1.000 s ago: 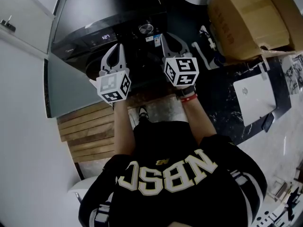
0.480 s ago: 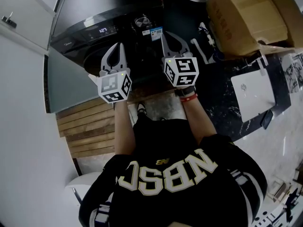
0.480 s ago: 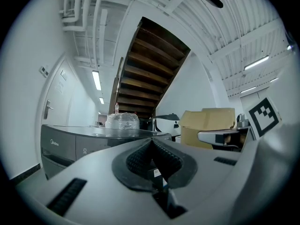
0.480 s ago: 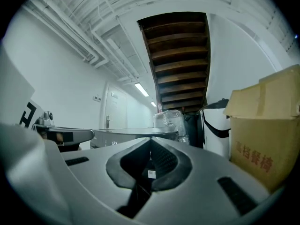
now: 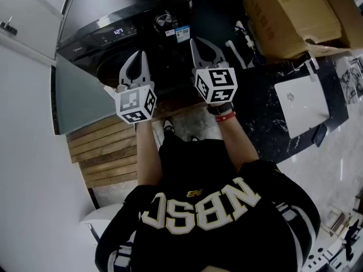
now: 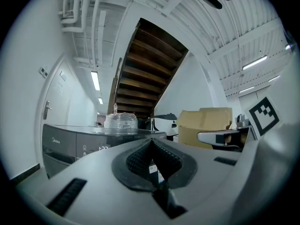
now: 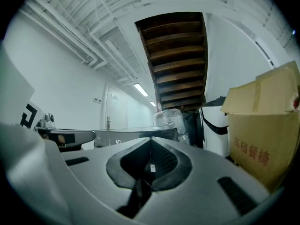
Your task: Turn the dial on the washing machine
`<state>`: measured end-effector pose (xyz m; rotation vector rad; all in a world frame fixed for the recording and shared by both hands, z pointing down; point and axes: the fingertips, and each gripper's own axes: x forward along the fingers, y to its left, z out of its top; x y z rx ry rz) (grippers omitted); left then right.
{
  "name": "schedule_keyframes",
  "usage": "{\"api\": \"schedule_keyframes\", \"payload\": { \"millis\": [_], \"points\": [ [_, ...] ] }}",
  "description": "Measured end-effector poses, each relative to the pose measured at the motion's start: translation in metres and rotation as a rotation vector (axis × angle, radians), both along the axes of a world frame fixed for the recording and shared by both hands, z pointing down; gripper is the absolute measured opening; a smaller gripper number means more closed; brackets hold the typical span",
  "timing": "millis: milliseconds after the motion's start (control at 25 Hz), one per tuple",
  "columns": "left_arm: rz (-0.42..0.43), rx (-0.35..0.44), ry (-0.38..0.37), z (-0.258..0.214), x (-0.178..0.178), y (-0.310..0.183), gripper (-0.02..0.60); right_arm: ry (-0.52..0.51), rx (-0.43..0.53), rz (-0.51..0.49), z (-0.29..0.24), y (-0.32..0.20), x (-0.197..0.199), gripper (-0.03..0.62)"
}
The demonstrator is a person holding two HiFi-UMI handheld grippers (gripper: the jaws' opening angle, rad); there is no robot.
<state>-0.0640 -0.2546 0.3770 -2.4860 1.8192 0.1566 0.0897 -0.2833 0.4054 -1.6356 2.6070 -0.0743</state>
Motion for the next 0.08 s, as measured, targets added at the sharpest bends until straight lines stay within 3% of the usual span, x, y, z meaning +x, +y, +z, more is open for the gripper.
{"api": "schedule_keyframes", "payload": {
  "millis": [80],
  "points": [
    [0.004, 0.0, -0.001, 0.0019, 0.0026, 0.0031, 0.012, -0.001, -0.002, -0.001, 0.0018, 0.0031, 0.0013, 0.009]
  ]
}}
